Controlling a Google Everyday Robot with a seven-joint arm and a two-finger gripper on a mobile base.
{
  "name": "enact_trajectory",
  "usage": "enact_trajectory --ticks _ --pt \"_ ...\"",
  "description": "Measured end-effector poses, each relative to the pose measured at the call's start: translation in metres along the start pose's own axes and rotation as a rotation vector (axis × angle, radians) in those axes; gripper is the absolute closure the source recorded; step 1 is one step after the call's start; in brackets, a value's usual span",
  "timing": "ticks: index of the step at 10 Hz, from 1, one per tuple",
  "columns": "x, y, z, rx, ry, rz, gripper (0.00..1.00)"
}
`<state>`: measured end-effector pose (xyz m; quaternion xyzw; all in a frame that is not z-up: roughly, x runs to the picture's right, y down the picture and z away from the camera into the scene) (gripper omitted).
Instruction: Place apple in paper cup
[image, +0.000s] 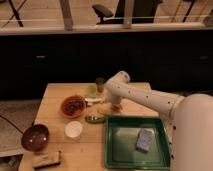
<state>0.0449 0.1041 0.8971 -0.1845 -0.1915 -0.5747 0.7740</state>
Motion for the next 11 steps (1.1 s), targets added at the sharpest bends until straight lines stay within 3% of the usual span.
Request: enact_trajectory --ticks 2,4,11 --pt "0.004 0.000 -0.020 -0.023 0.009 0.010 0.20" --pt "0.006 -0.001 -0.024 -0.034 0.008 0.017 0.20" --pt "0.029 0.023 0.003 -0.102 0.038 0.066 0.20"
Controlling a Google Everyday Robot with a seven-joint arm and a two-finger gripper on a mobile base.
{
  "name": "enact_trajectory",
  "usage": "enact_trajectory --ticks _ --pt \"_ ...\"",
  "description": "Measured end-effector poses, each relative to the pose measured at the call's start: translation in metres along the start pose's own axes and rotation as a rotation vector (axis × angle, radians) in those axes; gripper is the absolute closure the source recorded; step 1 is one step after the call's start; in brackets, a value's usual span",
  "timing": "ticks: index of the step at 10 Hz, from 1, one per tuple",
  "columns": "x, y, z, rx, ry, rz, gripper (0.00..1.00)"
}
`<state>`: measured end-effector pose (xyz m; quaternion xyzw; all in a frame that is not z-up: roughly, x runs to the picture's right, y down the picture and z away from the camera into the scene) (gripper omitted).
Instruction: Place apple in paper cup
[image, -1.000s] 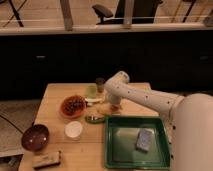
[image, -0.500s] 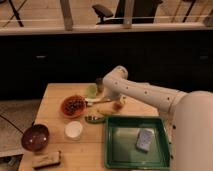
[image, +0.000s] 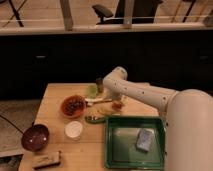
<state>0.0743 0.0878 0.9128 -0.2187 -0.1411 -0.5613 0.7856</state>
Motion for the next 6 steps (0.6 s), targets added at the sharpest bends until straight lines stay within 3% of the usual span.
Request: enact_trajectory --ticks 3,6 --pt "0.012 0.006 0.014 0.007 0.013 0.027 0.22" --pt "0.022 0.020 0.028 0.009 0.002 0.062 0.51"
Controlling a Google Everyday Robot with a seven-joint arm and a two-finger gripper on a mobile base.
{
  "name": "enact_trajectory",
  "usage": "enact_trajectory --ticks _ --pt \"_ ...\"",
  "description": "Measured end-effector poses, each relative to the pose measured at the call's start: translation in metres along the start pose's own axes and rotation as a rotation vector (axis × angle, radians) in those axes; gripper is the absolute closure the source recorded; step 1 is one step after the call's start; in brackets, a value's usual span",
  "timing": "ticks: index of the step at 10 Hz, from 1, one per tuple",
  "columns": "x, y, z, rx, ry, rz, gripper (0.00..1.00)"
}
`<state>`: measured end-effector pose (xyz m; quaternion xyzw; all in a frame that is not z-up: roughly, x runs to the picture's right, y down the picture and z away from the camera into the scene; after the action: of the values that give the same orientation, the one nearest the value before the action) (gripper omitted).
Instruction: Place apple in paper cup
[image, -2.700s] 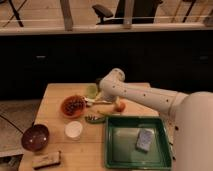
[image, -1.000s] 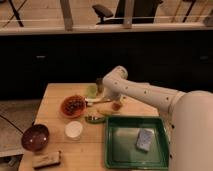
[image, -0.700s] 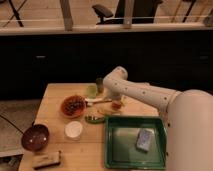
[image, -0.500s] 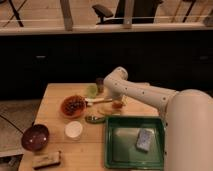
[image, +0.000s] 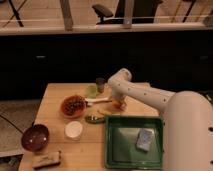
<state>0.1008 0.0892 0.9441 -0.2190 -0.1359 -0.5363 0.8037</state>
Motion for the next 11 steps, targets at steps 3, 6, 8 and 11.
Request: enact_trajectory --ticks 3,6,8,11 --pt "0.005 0.011 0.000 -0.015 -0.034 0.016 0.81" --pt "0.005 0.015 -0.023 -0.027 -0.101 0.002 1.00" --pt "0.005 0.014 -0.046 -0.029 -0.128 -0.026 1.00" --pt "0.001 0.009 -0.080 -0.014 -0.160 -0.081 1.00"
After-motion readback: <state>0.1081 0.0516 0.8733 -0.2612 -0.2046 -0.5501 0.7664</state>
